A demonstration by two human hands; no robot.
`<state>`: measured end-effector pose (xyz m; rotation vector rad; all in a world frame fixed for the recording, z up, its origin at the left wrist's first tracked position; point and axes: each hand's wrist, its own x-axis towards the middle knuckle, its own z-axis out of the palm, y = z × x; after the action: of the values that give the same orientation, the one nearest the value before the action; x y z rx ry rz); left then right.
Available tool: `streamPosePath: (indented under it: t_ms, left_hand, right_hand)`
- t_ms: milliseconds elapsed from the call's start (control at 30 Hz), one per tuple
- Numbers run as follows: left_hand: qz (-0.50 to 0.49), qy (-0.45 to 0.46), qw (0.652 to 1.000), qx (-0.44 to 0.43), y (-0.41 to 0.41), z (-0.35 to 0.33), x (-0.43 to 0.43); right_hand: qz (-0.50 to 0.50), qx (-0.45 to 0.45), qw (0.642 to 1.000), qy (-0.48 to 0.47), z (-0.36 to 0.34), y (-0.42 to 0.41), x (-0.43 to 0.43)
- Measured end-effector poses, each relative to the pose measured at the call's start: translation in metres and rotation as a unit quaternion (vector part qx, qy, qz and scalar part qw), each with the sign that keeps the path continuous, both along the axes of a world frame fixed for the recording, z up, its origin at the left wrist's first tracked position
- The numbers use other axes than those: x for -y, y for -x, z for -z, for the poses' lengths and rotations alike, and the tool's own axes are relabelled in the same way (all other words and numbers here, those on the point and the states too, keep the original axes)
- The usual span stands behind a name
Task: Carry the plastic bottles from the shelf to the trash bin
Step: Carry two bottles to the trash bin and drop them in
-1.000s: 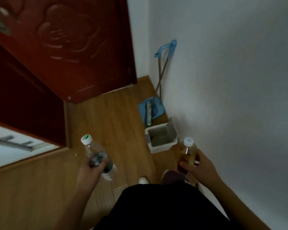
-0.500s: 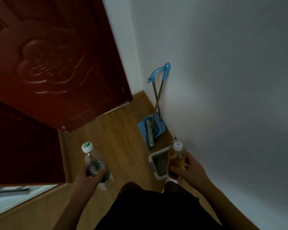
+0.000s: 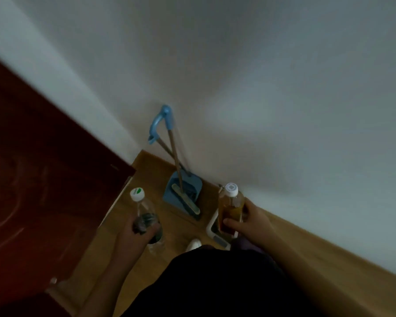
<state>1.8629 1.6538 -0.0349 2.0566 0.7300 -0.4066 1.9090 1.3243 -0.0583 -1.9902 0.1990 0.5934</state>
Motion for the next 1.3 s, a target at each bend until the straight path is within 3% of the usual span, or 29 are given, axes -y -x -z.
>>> streamPosePath:
  t_ms: [167, 300, 467, 767, 933, 1133, 1300]
  left_hand:
    - [0.154, 0.048, 0.987, -0.012, -0.063, 0.013, -0.006]
    - [0.273, 0.046, 0.959, -0.055, -0.084, 0.024, 0.003]
    - [0.347, 0.040, 0.932, -0.095, -0.092, 0.060, 0.035]
    - [0.371, 0.079, 0.918, -0.114, -0.095, 0.179, 0.081]
    - [0.331, 0.086, 0.936, -0.087, -0.097, 0.280, 0.104]
    - [0.309, 0.088, 0.946, -0.042, -0.097, 0.381, 0.128]
    - [0.325, 0.106, 0.939, -0.038, -0.088, 0.428, 0.150]
  right_hand:
    - [0.159, -0.022, 0.987, 0.019, 0.013, 0.039, -0.020]
    - [0.285, -0.060, 0.957, 0.006, 0.018, 0.081, -0.043]
    - [0.351, -0.128, 0.928, 0.011, 0.043, 0.118, -0.060]
    - [0.399, -0.150, 0.905, 0.001, 0.156, 0.104, -0.060]
    - [0.444, -0.090, 0.892, -0.017, 0.257, 0.073, -0.049]
    - [0.433, -0.053, 0.899, 0.018, 0.372, 0.053, -0.036]
    - [0.399, -0.042, 0.912, 0.083, 0.426, 0.061, -0.039]
